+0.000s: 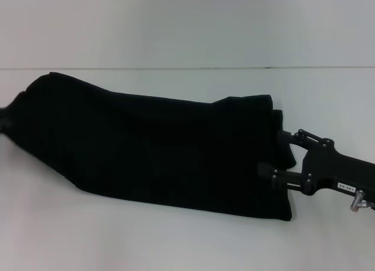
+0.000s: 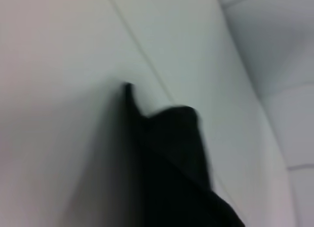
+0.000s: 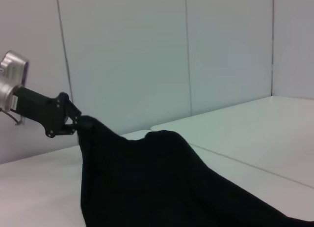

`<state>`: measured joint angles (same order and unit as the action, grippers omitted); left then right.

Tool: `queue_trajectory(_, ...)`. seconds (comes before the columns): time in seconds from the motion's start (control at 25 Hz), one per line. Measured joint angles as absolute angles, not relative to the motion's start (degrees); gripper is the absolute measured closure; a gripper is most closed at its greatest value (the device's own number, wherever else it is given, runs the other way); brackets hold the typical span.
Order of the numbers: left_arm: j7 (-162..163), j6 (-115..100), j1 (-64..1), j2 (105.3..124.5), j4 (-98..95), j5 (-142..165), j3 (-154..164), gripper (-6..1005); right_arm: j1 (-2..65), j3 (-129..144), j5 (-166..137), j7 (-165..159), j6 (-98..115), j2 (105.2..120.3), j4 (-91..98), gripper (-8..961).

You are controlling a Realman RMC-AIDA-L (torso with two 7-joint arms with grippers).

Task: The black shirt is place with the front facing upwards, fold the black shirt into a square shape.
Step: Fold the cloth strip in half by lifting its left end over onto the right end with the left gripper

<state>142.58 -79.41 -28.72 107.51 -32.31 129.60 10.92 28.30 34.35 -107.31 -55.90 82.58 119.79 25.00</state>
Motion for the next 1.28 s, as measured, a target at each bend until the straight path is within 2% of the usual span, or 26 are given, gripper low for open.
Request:
queue_trajectory(0.28,141.5,-84.3,-35.0,108.63,-31.0,124.2,11.7,968,27.3,33.4,-107.3,-56.1,80.8,119.72,24.5,23)
queue_trajectory(0.4,140.7,-84.5,-40.7,110.15,-29.6,124.1,13.4,969,26.6,32.9,-107.3,-56.1,80.6,119.7,24.5,23)
queue_trajectory(0.52,139.6,-84.0,-46.5,112.48,-28.8,124.1,16.0,969,25.7,31.7,-107.3,-56.1,80.6,119.66,24.4,23)
queue_trajectory(0.68,138.2,-83.2,-54.0,116.91,-28.0,124.0,20.4,970,24.7,30.6,-107.4,-56.2,80.6,119.61,24.4,23)
queue_trajectory(0.72,138.0,-82.8,-55.3,118.65,-27.9,124.0,22.9,970,24.5,30.6,-107.4,-56.2,80.6,119.61,24.4,23)
queue_trajectory(0.76,137.9,-82.6,-55.6,119.38,-28.0,124.0,23.8,970,24.3,30.5,-107.4,-56.2,80.6,119.61,24.4,23)
queue_trajectory(0.88,137.4,-81.1,-55.4,123.2,-27.4,124.0,28.7,970,24.0,30.5,-107.4,-56.2,80.5,119.61,24.4,24)
queue_trajectory(0.96,135.9,-79.6,-54.5,124.37,-24.4,123.3,31.0,970,23.9,30.5,-107.6,-56.2,80.2,119.65,24.4,24)
queue_trajectory(1.08,130.8,-76.9,-53.5,124.18,-14.9,121.3,32.5,971,23.8,30.5,-107.6,-56.3,79.1,119.7,24.2,24)
queue_trajectory(1.28,128.4,-76.2,-51.9,124.42,-11.9,121.1,32.4,970,24.4,30.5,-107.5,-56.0,76.1,119.78,23.2,24)
